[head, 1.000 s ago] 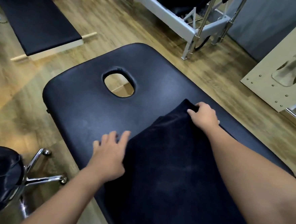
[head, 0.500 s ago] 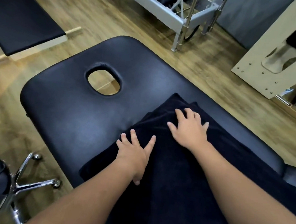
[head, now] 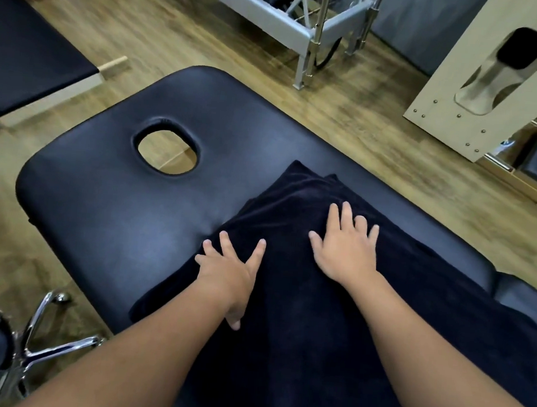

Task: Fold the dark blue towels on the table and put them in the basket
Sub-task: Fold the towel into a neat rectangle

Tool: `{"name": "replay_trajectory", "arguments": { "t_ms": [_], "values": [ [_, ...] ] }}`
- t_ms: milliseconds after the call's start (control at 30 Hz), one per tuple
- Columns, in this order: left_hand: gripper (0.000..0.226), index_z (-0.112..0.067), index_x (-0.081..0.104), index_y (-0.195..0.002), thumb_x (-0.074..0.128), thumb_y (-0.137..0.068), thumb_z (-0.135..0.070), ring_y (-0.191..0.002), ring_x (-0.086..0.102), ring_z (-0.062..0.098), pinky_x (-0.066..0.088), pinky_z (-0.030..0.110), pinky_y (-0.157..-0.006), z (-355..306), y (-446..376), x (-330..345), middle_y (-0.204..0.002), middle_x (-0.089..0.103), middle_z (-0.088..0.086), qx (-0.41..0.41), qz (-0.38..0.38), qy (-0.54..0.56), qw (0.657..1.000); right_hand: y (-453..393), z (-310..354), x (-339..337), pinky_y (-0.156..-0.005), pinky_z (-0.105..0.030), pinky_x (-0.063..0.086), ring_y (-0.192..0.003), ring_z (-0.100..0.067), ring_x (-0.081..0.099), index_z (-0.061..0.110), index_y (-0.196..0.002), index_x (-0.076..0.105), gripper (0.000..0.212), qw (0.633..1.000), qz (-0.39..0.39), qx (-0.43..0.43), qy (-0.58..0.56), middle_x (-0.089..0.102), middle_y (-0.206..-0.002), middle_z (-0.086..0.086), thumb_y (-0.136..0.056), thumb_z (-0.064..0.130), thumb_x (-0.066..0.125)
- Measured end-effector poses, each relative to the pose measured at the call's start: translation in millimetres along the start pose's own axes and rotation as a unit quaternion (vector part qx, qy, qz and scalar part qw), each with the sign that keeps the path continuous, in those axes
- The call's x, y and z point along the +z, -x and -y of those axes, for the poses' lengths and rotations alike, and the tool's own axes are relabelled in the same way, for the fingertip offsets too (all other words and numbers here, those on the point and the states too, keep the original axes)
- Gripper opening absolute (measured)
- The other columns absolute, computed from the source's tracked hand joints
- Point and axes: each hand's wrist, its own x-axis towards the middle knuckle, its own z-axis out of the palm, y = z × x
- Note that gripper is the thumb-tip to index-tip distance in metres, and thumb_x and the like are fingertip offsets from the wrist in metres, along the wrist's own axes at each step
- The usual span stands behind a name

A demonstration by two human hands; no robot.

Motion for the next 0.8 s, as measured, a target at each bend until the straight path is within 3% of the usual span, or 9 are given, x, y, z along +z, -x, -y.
{"name": "replay_trajectory", "arguments": {
  "t_ms": [100, 167, 233, 400, 467, 533, 600, 700, 800],
  "values": [
    [0.125, -0.033, -0.006, -0.159, 0.08, -0.073, -0.062, -0.138, 0.035, 0.05, 0.038, 0.058, -0.109, 3.2, -0.9, -28.1, -0.159, 0.015, 0.033, 0.007, 0.004, 0.007, 1.0, -10.8, -2.5, -3.8, -0.12, -0.062, 0.008, -0.145, -0.039, 0.02, 0.024, -0.161, 0.006, 0.082, 1.0, 0.017, -0.014, -0.014, -0.001, -0.169, -0.003, -0.096, 0.068, 0.03],
    [0.073, -0.027, 0.034, -0.147, 0.066, -0.087, -0.053, -0.131, 0.04, 0.04, 0.041, 0.054, -0.104, 3.7, -7.9, -54.2, -0.146, 0.037, 0.018, 0.04, -0.089, 0.067, 0.993, -5.4, -1.4, -6.6, -0.12, -0.061, 0.013, -0.144, -0.039, 0.022, 0.023, -0.16, 0.013, 0.079, 1.0, 0.001, -0.018, -0.018, 0.002, -0.169, -0.004, -0.097, 0.065, 0.038],
    [0.05, -0.026, 0.038, -0.143, 0.053, -0.096, -0.037, -0.126, 0.042, 0.038, 0.041, 0.051, -0.097, -2.2, -26.1, -76.0, -0.14, 0.041, 0.013, 0.073, -0.21, 0.096, 0.97, 8.5, 1.1, -7.9, -0.119, -0.061, 0.018, -0.146, -0.037, 0.021, 0.023, -0.157, 0.021, 0.074, 0.999, -0.021, -0.013, -0.025, 0.006, -0.168, -0.007, -0.097, 0.058, 0.045],
    [0.069, -0.05, 0.011, -0.154, 0.043, -0.101, -0.02, -0.123, 0.044, 0.039, 0.045, 0.049, -0.094, -23.7, -82.5, -116.3, -0.143, 0.037, 0.02, 0.099, -0.191, 0.213, 0.953, 36.1, -1.0, -8.3, -0.111, -0.072, 0.021, -0.15, -0.045, 0.0, 0.032, -0.156, 0.009, 0.083, 0.988, 0.032, 0.128, -0.079, -0.007, -0.166, -0.015, -0.092, 0.066, 0.051],
    [0.061, -0.036, 0.019, -0.154, 0.051, -0.102, -0.028, -0.11, 0.048, 0.035, 0.044, 0.045, -0.086, -26.6, -100.7, -127.5, -0.138, 0.04, 0.021, 0.057, -0.203, 0.247, 0.946, 35.5, -2.8, -5.2, -0.109, -0.077, 0.017, -0.15, -0.046, -0.012, 0.033, -0.158, -0.001, 0.09, 0.982, 0.071, 0.15, -0.09, -0.016, -0.166, -0.013, -0.092, 0.07, 0.047],
    [0.043, -0.017, 0.04, -0.135, 0.058, -0.1, -0.033, -0.095, 0.05, 0.03, 0.045, 0.042, -0.078, -27.6, -111.6, -137.2, -0.127, 0.053, 0.016, 0.037, -0.196, 0.265, 0.943, 29.8, -3.5, -3.0, -0.107, -0.08, 0.014, -0.149, -0.045, -0.019, 0.034, -0.157, -0.007, 0.092, 0.979, 0.091, 0.151, -0.1, -0.022, -0.165, -0.011, -0.092, 0.07, 0.047],
    [0.028, -0.014, 0.052, -0.119, 0.06, -0.099, -0.032, -0.095, 0.054, 0.03, 0.045, 0.04, -0.076, -24.2, -118.1, -147.1, -0.117, 0.06, 0.011, 0.039, -0.215, 0.249, 0.944, 23.6, -3.6, -2.8, -0.106, -0.082, 0.012, -0.148, -0.046, -0.021, 0.034, -0.157, -0.008, 0.093, 0.978, 0.101, 0.15, -0.106, -0.024, -0.164, -0.01, -0.093, 0.068, 0.05],
    [0.012, -0.01, 0.05, -0.107, 0.056, -0.099, -0.017, -0.095, 0.056, 0.034, 0.042, 0.041, -0.072, -17.1, -122.4, -159.9, -0.109, 0.058, 0.013, 0.024, -0.309, 0.298, 0.903, 18.8, -3.3, -2.4, -0.107, -0.081, 0.013, -0.148, -0.047, -0.023, 0.035, -0.156, -0.015, 0.096, 0.977, 0.121, 0.152, -0.084, -0.028, -0.163, -0.01, -0.092, 0.07, 0.048],
    [0.052, -0.008, 0.035, -0.138, 0.054, -0.09, -0.001, -0.1, 0.054, 0.038, 0.039, 0.039, -0.073, -22.4, -113.3, -157.7, -0.13, 0.049, 0.022, 0.043, -0.31, 0.276, 0.909, 15.5, -1.8, -5.3, -0.107, -0.081, 0.011, -0.147, -0.046, -0.026, 0.036, -0.155, -0.019, 0.1, 0.972, 0.142, 0.166, -0.087, -0.032, -0.162, -0.009, -0.092, 0.07, 0.05]
  ]
}}
